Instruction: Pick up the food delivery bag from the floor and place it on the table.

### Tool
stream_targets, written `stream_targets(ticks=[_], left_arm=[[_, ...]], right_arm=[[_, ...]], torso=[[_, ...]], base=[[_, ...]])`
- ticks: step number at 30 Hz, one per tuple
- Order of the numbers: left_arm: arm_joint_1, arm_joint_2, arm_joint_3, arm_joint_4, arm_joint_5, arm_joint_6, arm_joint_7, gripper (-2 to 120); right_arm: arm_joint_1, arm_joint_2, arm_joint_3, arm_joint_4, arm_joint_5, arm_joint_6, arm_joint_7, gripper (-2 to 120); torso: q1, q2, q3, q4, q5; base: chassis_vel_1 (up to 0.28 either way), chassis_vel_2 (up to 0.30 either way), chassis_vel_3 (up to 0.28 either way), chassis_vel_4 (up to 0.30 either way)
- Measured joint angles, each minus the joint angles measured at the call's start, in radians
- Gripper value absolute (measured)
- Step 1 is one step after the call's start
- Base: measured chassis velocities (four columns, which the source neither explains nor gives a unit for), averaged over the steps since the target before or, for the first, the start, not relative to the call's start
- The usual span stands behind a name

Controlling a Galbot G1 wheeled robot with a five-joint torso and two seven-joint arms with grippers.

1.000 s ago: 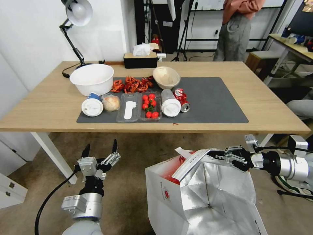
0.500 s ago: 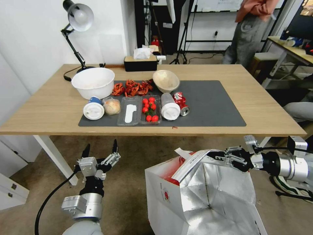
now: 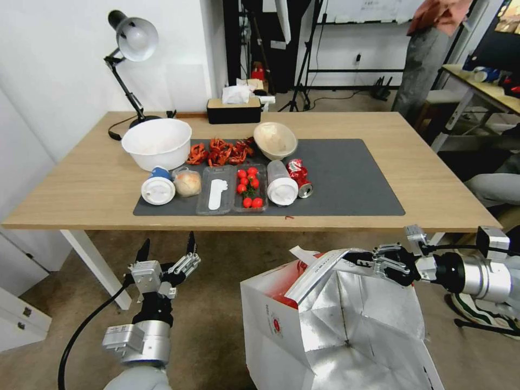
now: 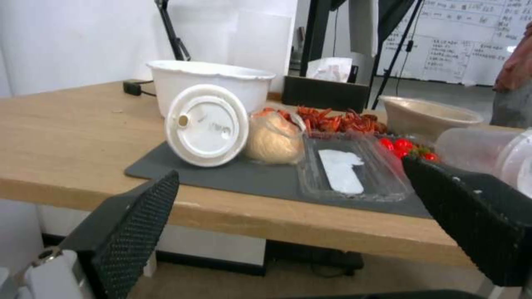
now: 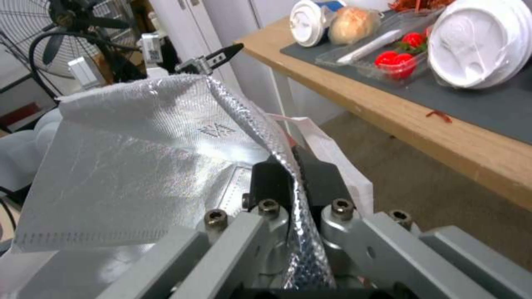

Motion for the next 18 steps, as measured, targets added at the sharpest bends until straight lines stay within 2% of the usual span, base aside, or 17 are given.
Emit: stream_targets(ticks=[6, 8, 18], left_arm=[[0.0, 0.002, -0.002, 0.0, -0.003, 0.0, -0.001, 100], [0.0, 0.0, -0.002, 0.006, -0.007, -0.012, -0.007, 100], [0.001, -0.002, -0.004, 0.008, -0.011, -0.019, 0.005, 100]], right_arm=[[0.002, 0.0, -0.001, -0.001, 0.0, 0.001, 0.0, 0], [0.003, 0.003, -0.002, -0.002, 0.0, 0.002, 0.001, 0], [0.006, 0.001, -0.003, -0.004, 0.001, 0.003, 0.001, 0]], torso=[[0.011, 0.026, 0.015, 0.0, 0.0], [0.024, 0.056, 0.031, 0.0, 0.0], [0.03, 0.071, 0.04, 0.0, 0.0]], base=[[0.0, 0.0, 0.0, 0.0], [0.0, 0.0, 0.0, 0.0], [0.0, 0.0, 0.0, 0.0]])
